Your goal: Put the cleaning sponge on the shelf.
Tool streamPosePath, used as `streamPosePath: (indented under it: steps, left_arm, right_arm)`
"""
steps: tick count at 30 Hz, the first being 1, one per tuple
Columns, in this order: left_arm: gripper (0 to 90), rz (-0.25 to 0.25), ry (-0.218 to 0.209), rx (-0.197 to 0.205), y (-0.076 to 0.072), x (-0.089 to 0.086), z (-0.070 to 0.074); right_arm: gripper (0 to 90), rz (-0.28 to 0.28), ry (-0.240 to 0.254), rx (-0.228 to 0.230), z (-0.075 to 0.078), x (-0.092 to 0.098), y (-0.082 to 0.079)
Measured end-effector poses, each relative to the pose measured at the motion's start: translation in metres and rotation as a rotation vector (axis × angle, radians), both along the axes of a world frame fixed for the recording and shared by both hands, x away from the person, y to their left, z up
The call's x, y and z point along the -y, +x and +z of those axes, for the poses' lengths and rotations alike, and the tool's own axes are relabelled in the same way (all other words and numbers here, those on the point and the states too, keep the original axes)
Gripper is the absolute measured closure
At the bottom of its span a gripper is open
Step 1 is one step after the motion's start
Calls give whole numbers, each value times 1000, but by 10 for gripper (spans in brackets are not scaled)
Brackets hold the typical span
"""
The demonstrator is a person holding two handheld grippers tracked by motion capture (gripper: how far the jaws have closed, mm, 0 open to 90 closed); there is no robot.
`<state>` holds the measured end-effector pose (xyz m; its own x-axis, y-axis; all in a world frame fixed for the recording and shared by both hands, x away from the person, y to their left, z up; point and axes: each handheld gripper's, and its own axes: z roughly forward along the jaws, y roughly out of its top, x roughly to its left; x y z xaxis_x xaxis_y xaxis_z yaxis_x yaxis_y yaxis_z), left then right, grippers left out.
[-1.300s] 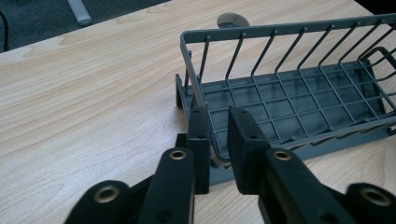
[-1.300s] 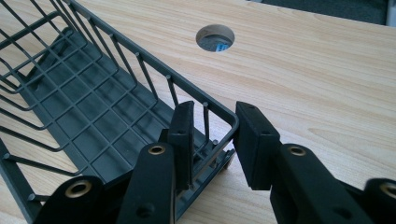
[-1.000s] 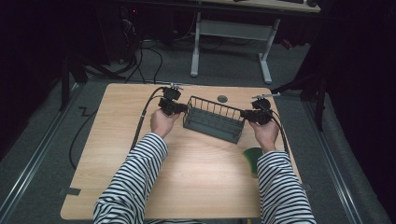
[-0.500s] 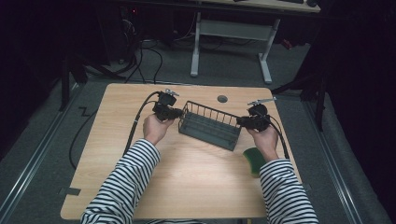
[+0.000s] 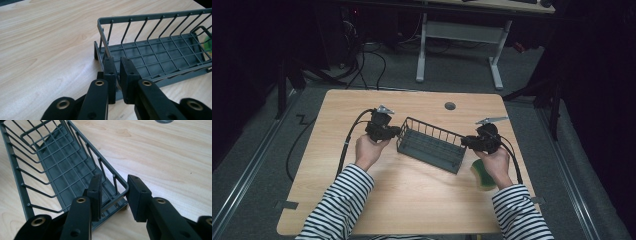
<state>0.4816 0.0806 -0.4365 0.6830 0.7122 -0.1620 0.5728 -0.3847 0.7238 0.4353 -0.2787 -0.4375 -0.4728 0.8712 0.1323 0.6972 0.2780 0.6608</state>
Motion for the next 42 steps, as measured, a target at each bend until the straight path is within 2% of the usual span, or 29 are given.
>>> streamPosePath:
  steps: [5,8,9,10,13,18,19,23,25,26,27,30,31,32,34,36,38,40,42]
  left_arm:
    - [842,-2,-24,-12,-7,-7,-1]
    - [833,-4,0,7,-10,-6,0]
    - [798,4,1,16,-11,-6,0]
    - [726,6,-9,23,-11,-7,1]
    - [533,29,-55,49,-12,-12,3]
    - [389,56,-82,72,-16,-25,5]
    - [378,63,-92,75,-18,-29,4]
    - [357,94,-109,85,-26,-44,2]
    - [354,114,-113,97,-33,-53,0]
    - [354,125,-124,97,-37,-58,-2]
    - [354,132,-122,98,-40,-62,-4]
    - [349,159,-98,103,-50,-73,-12]
    - [351,163,-98,105,-51,-75,-14]
    - [351,172,-95,100,-55,-79,-18]
    - [350,186,-98,94,-60,-85,-24]
    - [349,203,-93,89,-66,-91,-31]
    - [348,220,-85,82,-71,-96,-38]
    - [347,232,-75,75,-78,-100,-46]
    - [346,238,-54,71,-83,-103,-53]
  right_arm:
    - [665,6,8,-2,0,-3,-9]
    - [651,5,11,-5,0,-4,-9]
    - [606,5,9,-1,-1,-5,-9]
    - [549,3,5,-3,-1,-5,-9]
    - [442,-29,-4,13,-1,-4,-11]
    - [392,-60,39,73,6,4,-17]
    - [385,-67,41,75,7,4,-18]
    - [370,-94,27,131,13,9,-25]
    - [386,-106,55,173,13,14,-30]
    - [375,-110,65,168,12,17,-32]
    - [369,-111,51,151,12,20,-33]
    - [371,-123,22,164,12,26,-38]
    - [376,-131,41,194,11,29,-42]
    - [375,-134,45,200,10,30,-43]
    - [374,-141,32,176,9,35,-46]
    - [375,-149,28,197,6,39,-50]
    - [375,-163,40,192,4,44,-54]
    - [375,-172,31,175,3,47,-56]
    - [378,-180,36,182,1,51,-61]
